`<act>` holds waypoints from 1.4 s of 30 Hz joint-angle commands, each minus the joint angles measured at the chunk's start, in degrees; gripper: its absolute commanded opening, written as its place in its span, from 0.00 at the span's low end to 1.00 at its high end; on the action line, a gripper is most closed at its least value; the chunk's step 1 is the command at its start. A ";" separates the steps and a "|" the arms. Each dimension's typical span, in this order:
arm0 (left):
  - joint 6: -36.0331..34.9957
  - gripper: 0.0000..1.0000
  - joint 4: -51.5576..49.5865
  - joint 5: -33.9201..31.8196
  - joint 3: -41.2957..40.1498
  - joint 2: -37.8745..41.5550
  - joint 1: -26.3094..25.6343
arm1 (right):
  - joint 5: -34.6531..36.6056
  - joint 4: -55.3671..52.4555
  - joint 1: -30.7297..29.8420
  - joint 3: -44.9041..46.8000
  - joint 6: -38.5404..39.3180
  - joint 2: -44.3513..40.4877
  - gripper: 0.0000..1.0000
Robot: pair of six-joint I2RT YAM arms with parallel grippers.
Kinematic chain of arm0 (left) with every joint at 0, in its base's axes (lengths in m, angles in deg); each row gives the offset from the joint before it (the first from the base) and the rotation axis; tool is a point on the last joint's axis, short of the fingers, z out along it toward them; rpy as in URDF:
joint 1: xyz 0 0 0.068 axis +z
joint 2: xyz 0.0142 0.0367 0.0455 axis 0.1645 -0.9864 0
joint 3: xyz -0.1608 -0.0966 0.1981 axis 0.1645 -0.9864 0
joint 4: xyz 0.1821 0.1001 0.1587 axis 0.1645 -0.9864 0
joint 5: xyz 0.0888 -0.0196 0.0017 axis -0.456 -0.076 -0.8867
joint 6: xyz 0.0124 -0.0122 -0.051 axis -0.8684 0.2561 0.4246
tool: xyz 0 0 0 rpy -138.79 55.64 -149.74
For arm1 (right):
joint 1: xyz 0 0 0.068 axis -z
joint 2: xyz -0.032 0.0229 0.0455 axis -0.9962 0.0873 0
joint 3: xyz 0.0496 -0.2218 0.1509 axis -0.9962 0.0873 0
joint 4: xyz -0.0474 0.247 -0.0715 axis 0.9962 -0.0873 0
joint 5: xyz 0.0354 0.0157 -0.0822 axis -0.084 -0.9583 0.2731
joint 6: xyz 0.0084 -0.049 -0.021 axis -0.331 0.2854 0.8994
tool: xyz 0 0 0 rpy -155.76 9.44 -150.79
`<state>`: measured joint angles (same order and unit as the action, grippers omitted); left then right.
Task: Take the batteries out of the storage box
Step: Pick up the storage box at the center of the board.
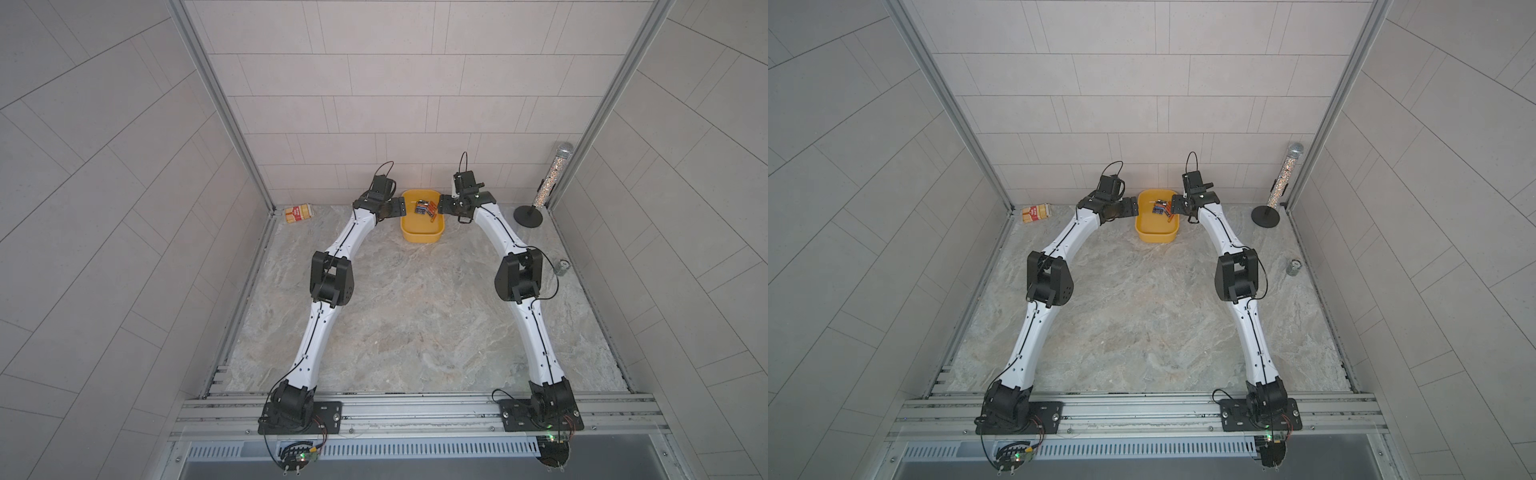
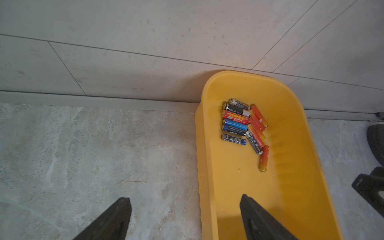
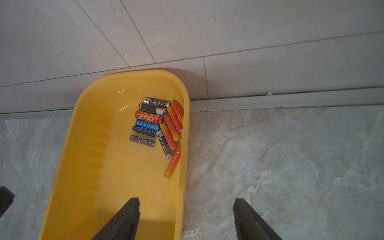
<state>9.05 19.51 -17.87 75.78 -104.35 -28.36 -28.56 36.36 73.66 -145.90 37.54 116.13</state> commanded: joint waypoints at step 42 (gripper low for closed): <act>6.15 0.00 -10.82 0.16 -55.90 42.47 -9.89 | 4.32 -2.05 -9.99 55.62 -4.40 -43.53 0.00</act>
<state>15.52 13.06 -17.71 25.97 -65.49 -37.54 -28.32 33.46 64.06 -96.00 31.83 76.70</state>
